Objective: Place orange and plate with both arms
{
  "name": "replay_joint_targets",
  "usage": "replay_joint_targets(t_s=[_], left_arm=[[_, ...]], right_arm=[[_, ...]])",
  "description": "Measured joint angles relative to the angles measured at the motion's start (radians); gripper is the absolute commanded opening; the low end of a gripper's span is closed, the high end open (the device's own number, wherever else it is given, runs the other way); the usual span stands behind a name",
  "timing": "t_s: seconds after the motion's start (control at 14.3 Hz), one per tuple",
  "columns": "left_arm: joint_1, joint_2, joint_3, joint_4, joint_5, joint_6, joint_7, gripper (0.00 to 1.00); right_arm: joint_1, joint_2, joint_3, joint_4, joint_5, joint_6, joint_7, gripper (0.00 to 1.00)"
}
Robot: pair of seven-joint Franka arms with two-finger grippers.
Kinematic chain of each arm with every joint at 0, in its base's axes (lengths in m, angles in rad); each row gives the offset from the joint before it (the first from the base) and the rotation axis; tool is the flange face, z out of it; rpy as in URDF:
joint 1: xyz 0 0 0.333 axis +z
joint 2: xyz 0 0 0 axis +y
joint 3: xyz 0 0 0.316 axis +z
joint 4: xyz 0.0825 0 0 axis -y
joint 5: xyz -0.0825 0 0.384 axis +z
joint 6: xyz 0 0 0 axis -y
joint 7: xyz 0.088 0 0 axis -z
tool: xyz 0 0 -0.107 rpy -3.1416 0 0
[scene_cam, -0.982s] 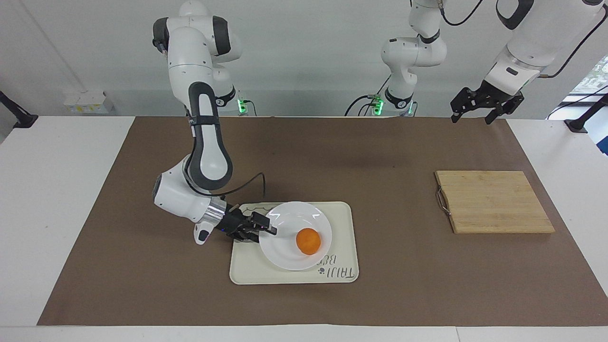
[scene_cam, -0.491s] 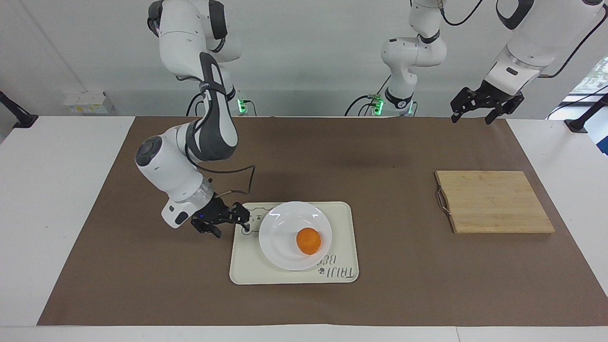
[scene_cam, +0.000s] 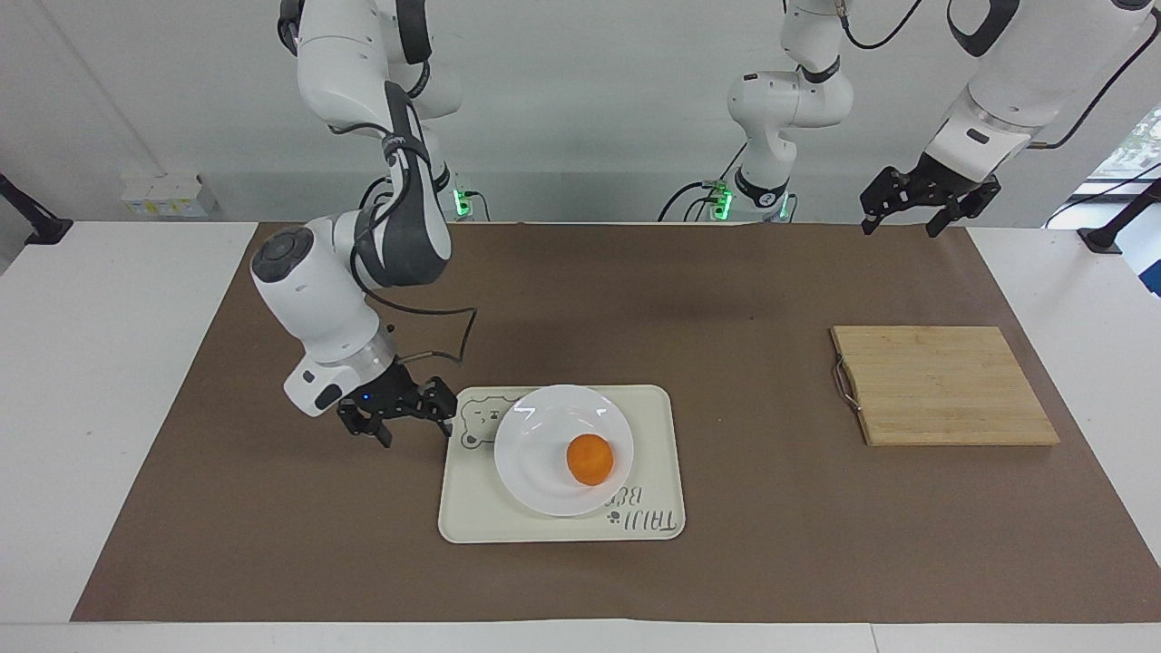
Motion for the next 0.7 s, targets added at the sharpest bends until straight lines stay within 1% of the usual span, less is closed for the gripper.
replay_joint_targets(t_s=[0.14,0.49,0.7], left_arm=[[0.000,0.000,0.000,0.000,0.000,0.000,0.000,1.00],[0.000,0.000,0.000,0.000,0.000,0.000,0.000,1.00],[0.000,0.000,0.000,0.000,0.000,0.000,0.000,1.00]], right_arm=[[-0.006,-0.062,-0.001,0.001,-0.024,-0.077,0.004,1.00],[-0.008,-0.206,-0.002,0.001,-0.027,-0.260,0.063,1.00],[-0.007,-0.264,0.002,-0.009,-0.027,-0.329,0.131,1.00]])
